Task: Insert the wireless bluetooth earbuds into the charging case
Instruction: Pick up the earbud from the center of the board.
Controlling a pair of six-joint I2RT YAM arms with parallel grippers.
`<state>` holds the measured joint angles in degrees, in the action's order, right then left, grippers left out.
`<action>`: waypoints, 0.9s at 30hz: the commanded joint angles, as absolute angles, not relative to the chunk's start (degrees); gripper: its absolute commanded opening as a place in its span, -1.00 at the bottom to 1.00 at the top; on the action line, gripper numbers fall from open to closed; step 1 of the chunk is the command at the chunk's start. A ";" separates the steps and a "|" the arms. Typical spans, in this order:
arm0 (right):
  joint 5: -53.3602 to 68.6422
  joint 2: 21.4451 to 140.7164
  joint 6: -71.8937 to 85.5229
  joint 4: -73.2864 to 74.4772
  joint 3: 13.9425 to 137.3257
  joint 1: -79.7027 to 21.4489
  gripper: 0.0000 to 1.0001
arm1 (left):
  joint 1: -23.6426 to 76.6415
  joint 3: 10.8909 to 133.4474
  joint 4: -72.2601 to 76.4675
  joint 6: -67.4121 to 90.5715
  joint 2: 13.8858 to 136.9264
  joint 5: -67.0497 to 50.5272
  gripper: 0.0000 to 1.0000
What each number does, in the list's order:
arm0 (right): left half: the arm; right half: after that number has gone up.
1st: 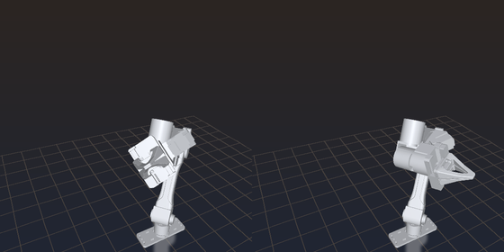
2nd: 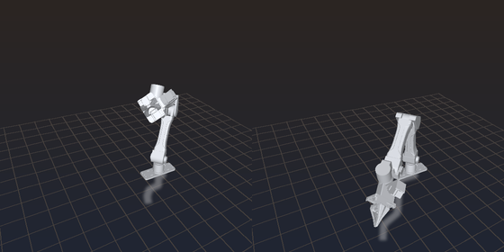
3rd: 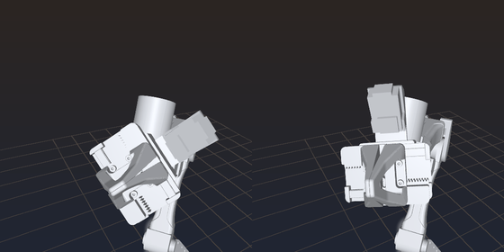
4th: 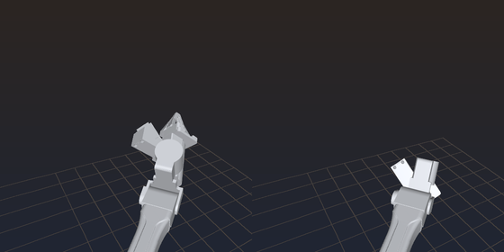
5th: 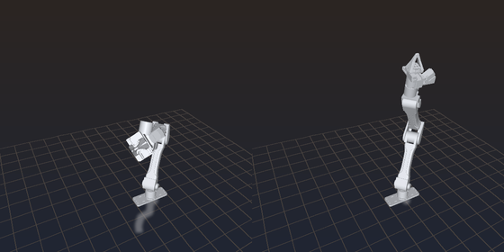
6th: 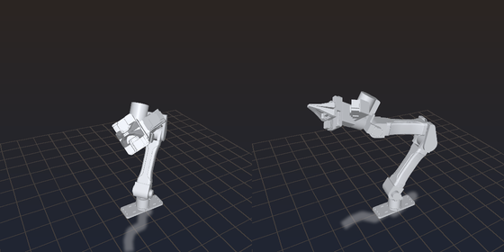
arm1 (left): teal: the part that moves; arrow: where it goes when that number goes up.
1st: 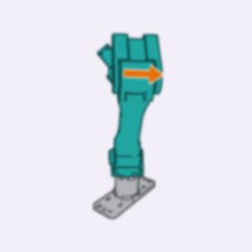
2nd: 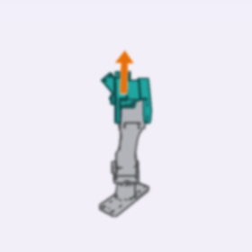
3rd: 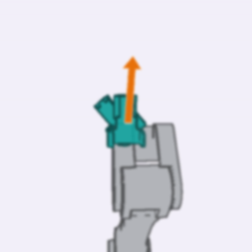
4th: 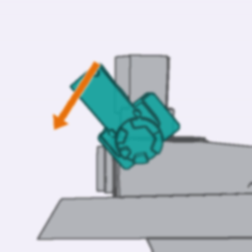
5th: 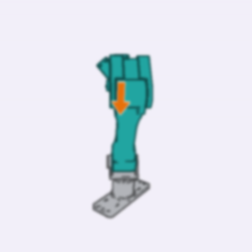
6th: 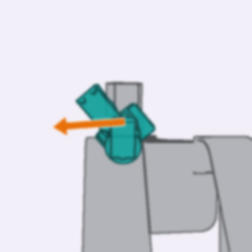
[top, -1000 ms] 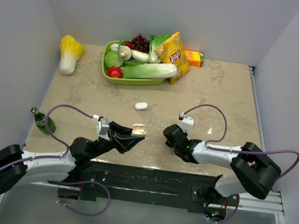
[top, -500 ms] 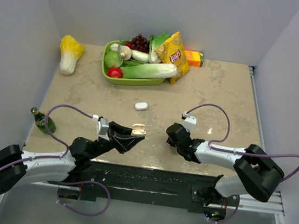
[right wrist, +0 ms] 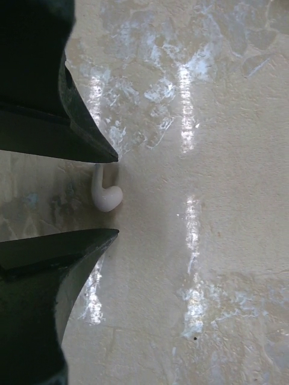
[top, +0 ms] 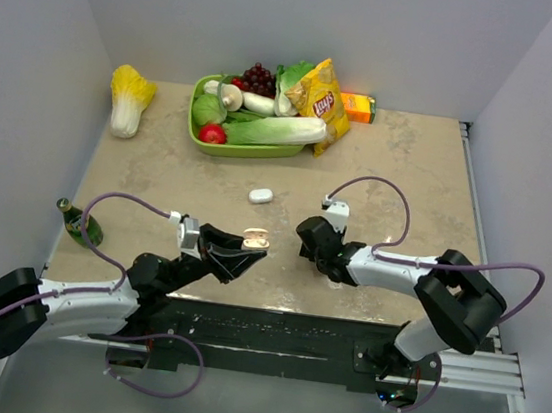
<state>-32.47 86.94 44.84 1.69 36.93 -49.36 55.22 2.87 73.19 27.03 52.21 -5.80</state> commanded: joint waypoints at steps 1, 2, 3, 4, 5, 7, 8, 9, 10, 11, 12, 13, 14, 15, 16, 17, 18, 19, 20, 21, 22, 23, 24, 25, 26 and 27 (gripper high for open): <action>-33.67 88.77 41.58 1.76 39.72 -48.17 0.02 | 55.46 -7.73 108.54 27.69 51.15 -6.07 -1.00; -33.31 88.94 40.70 1.41 39.81 -48.08 0.02 | 55.46 -7.82 108.54 27.60 51.07 -6.06 -1.00; -32.96 89.12 40.17 0.97 40.25 -48.08 0.02 | 55.46 -7.82 108.54 27.60 50.98 -5.98 -1.00; -32.44 89.38 39.47 0.79 40.51 -47.99 0.02 | 55.46 -7.82 108.54 27.60 51.06 -5.89 -1.00; -31.74 90.08 38.42 0.88 40.95 -48.08 0.02 | 55.46 -7.82 108.54 27.60 50.98 -5.89 -1.00; -31.90 90.88 38.06 1.67 42.10 -48.08 0.02 | 55.46 -7.82 108.54 27.60 51.06 -5.89 -1.00; -32.17 91.31 37.80 1.76 42.36 -47.99 0.02 | 55.46 -7.82 108.54 27.60 51.15 -5.98 -1.00; -32.17 91.41 37.62 2.02 42.62 -47.99 0.02 | 55.46 -7.74 108.63 27.60 51.24 -5.98 -1.00; -32.17 91.49 37.53 2.20 42.80 -47.99 0.02 | 55.46 -7.73 108.55 27.60 51.24 -5.98 -1.00; -32.34 91.49 37.44 2.55 42.89 -47.99 0.02 | 55.46 -7.91 108.54 27.60 50.98 -5.98 -1.00; -32.34 91.49 37.35 2.81 42.89 -47.99 0.02 | 55.46 -7.91 108.54 27.60 50.89 -5.98 -1.00; -32.34 91.41 37.18 3.07 42.89 -47.99 0.02 | 55.46 -8.00 108.54 27.60 50.89 -5.98 -1.00; -32.34 91.23 37.18 3.34 42.72 -47.99 0.02 | 55.46 -8.09 108.54 27.60 50.71 -5.98 -1.00; -32.52 90.80 37.18 4.12 42.63 -47.99 0.02 | 55.46 -8.17 108.54 27.60 50.54 -5.89 -1.00; -32.78 90.53 37.44 4.57 42.45 -47.99 0.02 | 55.46 -8.17 108.54 27.60 50.54 -5.89 -1.00; -32.96 90.27 37.53 5.44 42.10 -47.99 0.02 | 55.46 -8.17 108.54 27.60 50.54 -5.89 -1.00; -33.05 89.83 37.96 5.71 41.93 -48.08 0.02 | 55.46 -8.17 108.54 27.60 50.62 -5.89 -1.00; -33.13 89.74 38.58 6.06 41.84 -48.08 0.02 | 55.46 -8.26 108.54 27.60 50.62 -5.89 -1.00; -33.31 89.74 39.11 7.37 41.84 -47.99 0.02 | 55.46 -8.17 108.54 27.77 50.80 -5.89 -1.00; -34.01 89.82 39.46 7.82 41.92 -47.99 0.02 | 55.46 -8.17 108.54 27.86 50.89 -5.89 -1.00; -34.27 89.82 40.25 8.43 42.01 -47.99 0.02 | 55.46 -8.09 108.54 27.95 50.89 -5.98 -1.00; -34.36 89.91 40.51 9.31 42.01 -47.99 0.02 | 55.46 -8.09 108.54 28.04 51.06 -6.15 -1.00; -34.28 89.83 40.95 9.49 41.92 -47.99 0.02 | 55.46 -8.00 108.54 28.12 51.06 -6.15 -1.00; -34.28 89.65 41.74 9.84 41.84 -47.99 0.02 | 55.46 -7.91 108.63 28.12 51.06 -6.24 -1.00; -34.19 89.56 42.27 10.37 41.40 -47.99 0.02 | 55.46 -7.91 108.55 28.12 50.98 -6.33 -1.00; -34.10 89.30 42.71 10.63 41.22 -47.99 0.02 | 55.46 -7.82 108.54 28.12 51.06 -6.33 -1.00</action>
<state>-32.62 90.59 39.81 5.30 41.36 -48.29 55.22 2.87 73.19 27.16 51.22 -5.78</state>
